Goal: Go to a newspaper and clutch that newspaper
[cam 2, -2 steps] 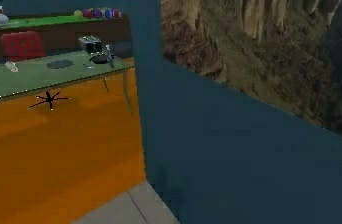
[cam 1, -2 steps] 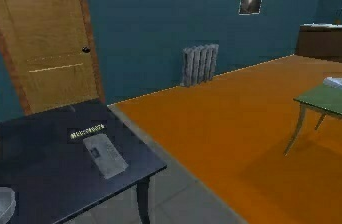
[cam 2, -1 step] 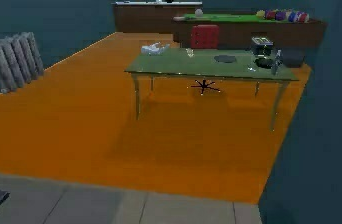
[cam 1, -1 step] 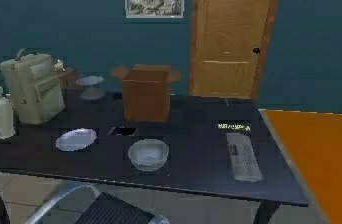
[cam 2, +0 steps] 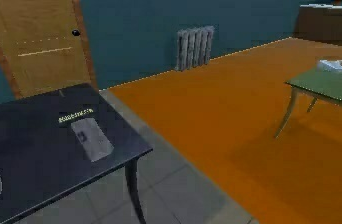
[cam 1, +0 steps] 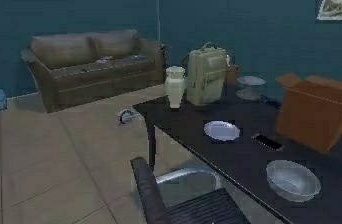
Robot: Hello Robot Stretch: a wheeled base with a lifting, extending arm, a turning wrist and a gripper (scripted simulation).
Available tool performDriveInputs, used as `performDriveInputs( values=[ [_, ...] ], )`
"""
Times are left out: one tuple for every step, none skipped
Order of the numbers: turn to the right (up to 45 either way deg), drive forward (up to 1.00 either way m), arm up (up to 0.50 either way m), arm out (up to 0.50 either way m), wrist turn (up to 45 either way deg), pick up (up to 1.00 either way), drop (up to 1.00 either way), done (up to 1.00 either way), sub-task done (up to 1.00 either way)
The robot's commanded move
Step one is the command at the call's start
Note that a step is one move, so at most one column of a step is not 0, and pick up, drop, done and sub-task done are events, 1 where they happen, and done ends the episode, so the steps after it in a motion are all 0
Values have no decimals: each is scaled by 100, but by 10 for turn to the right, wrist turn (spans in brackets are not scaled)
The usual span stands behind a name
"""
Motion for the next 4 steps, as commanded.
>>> performDriveInputs(
  values=[
    [-210,0,0,0,0,0,0,0,0],
    [0,0,50,0,0,0,0,0,0],
    [0,0,36,0,0,0,0,0,0],
    [0,0,0,40,0,0,0,0,0]
  ],
)
